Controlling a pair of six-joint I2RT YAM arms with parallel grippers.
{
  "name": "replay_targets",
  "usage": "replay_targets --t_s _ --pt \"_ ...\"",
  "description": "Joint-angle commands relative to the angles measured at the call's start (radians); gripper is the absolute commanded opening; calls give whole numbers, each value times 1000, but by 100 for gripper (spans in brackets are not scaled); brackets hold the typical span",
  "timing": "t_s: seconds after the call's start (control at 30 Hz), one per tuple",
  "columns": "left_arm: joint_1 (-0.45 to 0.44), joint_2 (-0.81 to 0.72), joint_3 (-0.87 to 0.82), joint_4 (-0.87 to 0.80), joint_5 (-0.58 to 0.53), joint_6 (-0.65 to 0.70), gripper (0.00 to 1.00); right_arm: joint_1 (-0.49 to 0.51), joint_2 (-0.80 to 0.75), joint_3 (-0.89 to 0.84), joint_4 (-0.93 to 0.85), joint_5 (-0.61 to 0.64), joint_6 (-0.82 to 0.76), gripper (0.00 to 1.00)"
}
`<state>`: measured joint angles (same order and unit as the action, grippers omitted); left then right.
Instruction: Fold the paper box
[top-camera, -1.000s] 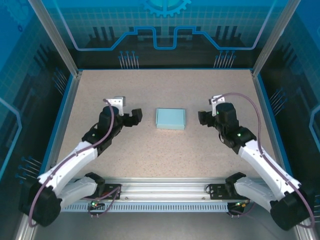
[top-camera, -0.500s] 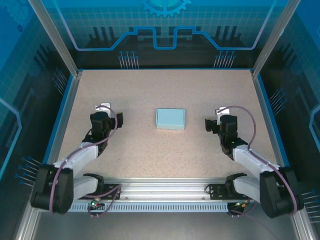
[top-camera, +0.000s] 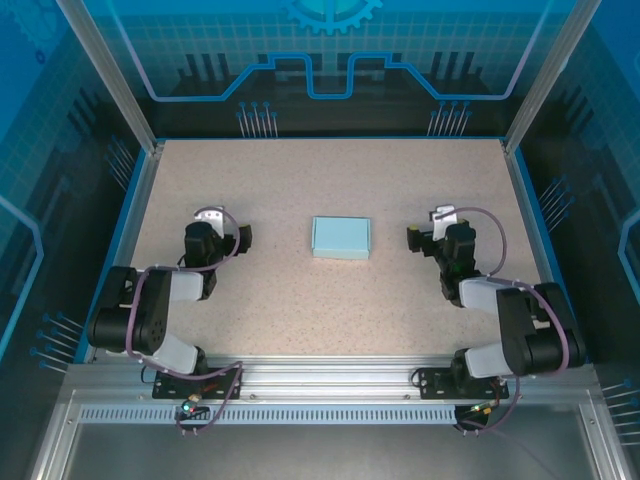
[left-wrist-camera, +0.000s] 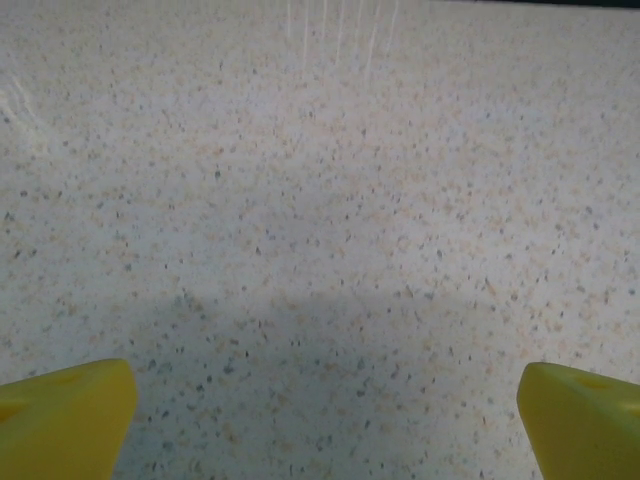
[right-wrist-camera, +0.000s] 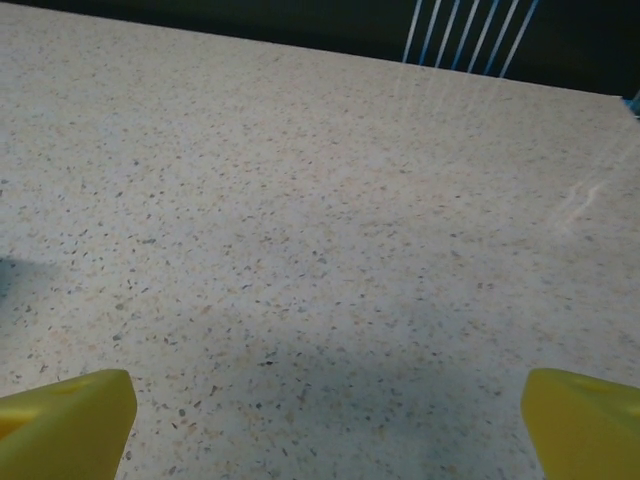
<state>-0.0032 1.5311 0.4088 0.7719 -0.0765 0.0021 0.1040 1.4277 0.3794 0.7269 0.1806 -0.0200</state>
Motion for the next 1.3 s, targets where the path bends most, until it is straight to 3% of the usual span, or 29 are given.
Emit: replay_targets --t_s 0.0,0.13,1.27 --pt "14 15 -20 124 53 -7 99 -5 77 1 130 -54 -11 100" --pt "14 15 -20 127 54 -7 99 -51 77 52 27 -128 19 100" --pt "9 18 -22 136 47 -2 99 -43 77 53 24 -119 11 100"
